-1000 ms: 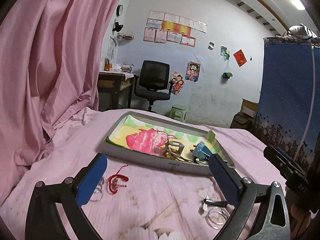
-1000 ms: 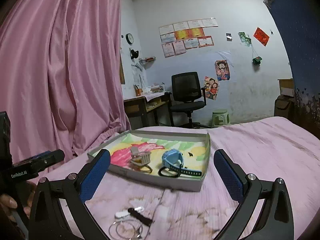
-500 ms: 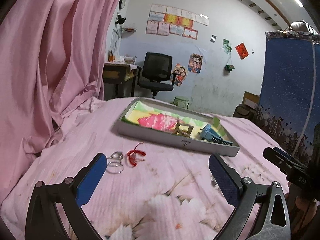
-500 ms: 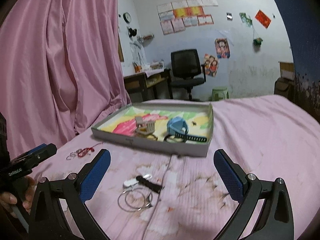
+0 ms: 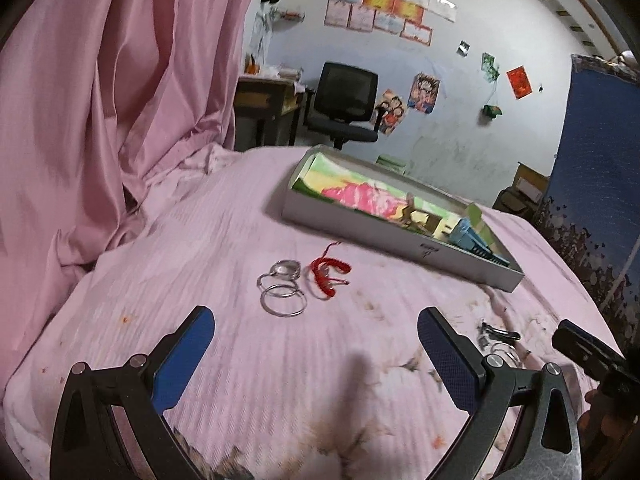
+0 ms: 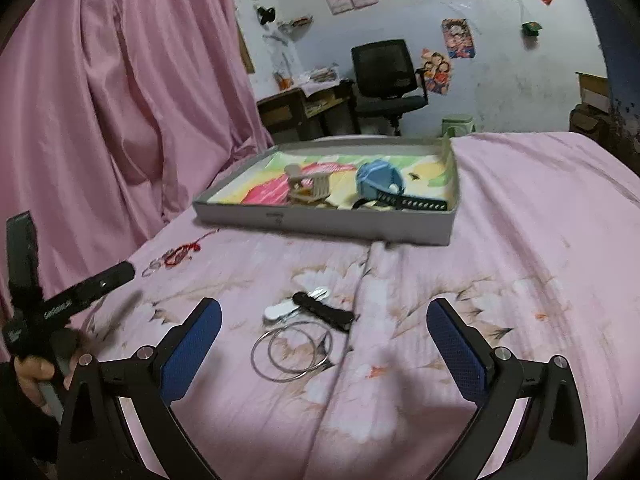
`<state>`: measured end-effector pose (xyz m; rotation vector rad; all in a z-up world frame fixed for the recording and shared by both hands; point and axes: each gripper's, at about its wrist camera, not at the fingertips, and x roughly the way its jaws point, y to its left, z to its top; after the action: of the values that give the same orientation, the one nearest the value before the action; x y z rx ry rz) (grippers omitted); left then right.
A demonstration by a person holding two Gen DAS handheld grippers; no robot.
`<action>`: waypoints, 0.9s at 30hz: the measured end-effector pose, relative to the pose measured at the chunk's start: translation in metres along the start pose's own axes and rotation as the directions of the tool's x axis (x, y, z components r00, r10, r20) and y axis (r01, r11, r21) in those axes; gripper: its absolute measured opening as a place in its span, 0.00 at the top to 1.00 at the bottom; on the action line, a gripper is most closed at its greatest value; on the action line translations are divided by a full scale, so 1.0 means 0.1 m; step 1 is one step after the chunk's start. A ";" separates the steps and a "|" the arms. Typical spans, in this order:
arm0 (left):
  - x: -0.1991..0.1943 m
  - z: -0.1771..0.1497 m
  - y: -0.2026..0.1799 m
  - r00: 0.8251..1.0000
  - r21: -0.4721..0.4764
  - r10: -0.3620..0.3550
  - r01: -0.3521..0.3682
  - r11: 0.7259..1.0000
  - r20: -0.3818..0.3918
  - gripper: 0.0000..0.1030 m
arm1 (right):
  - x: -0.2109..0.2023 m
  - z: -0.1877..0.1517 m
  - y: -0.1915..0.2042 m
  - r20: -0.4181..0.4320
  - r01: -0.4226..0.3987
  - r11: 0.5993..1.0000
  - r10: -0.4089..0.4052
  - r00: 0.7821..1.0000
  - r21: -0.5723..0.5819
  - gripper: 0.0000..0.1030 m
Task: Organize jewelry
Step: 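Move both tools back toward the silver rings on the bed, then close the left tool on the silver rings while the right tool grasps a silver ring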
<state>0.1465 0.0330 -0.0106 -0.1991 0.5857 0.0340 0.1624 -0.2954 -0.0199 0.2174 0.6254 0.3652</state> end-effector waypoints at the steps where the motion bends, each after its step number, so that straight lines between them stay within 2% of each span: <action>1: 0.04 0.00 0.01 1.000 -0.003 0.009 -0.009 1.000 -0.014 0.02 | 0.03 -0.01 0.03 -0.011 -0.007 1.000 0.007 1.000 -0.008 0.10; 2: 0.07 0.00 0.02 1.000 -0.003 0.013 -0.013 1.000 -0.024 0.05 | 0.06 -0.02 0.06 -0.023 -0.012 1.000 0.011 1.000 -0.016 0.19; 4: 0.15 0.02 0.04 0.999 -0.003 0.014 -0.014 1.000 -0.052 0.10 | 0.11 -0.03 0.09 -0.050 -0.023 0.999 0.021 0.999 -0.027 0.27; 8: 0.24 0.03 0.04 0.997 0.012 0.009 -0.008 1.000 -0.079 0.12 | 0.20 -0.08 0.12 -0.110 -0.056 0.998 0.053 0.992 -0.020 0.34; 11: 0.29 0.06 0.05 0.996 0.029 0.004 -0.001 1.000 -0.093 0.13 | 0.28 -0.12 0.12 -0.154 -0.043 0.999 0.041 0.987 -0.005 0.34; 19: 0.49 0.14 0.09 0.989 0.033 -0.008 0.013 0.999 -0.147 0.20 | 0.44 -0.18 0.20 -0.208 -0.020 1.000 0.016 0.978 -0.020 0.34; 21: 0.55 0.16 0.08 0.987 0.039 -0.013 0.020 0.999 -0.163 0.24 | 0.46 -0.18 0.23 -0.215 -0.022 0.999 0.016 0.977 -0.025 0.34; 23: 0.58 0.17 0.08 0.985 0.042 -0.017 0.025 0.999 -0.172 0.33 | 0.48 -0.19 0.25 -0.221 -0.028 0.999 0.021 0.975 -0.031 0.40; 27: 0.58 0.15 0.08 0.984 0.039 -0.026 0.033 0.999 -0.174 0.45 | 0.52 -0.20 0.32 -0.231 -0.036 0.998 0.025 0.973 -0.044 0.45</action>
<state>0.2028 0.0419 -0.0320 -0.1711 0.7570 -0.0244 0.1806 -0.2439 -0.0530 0.1394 0.8415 0.4384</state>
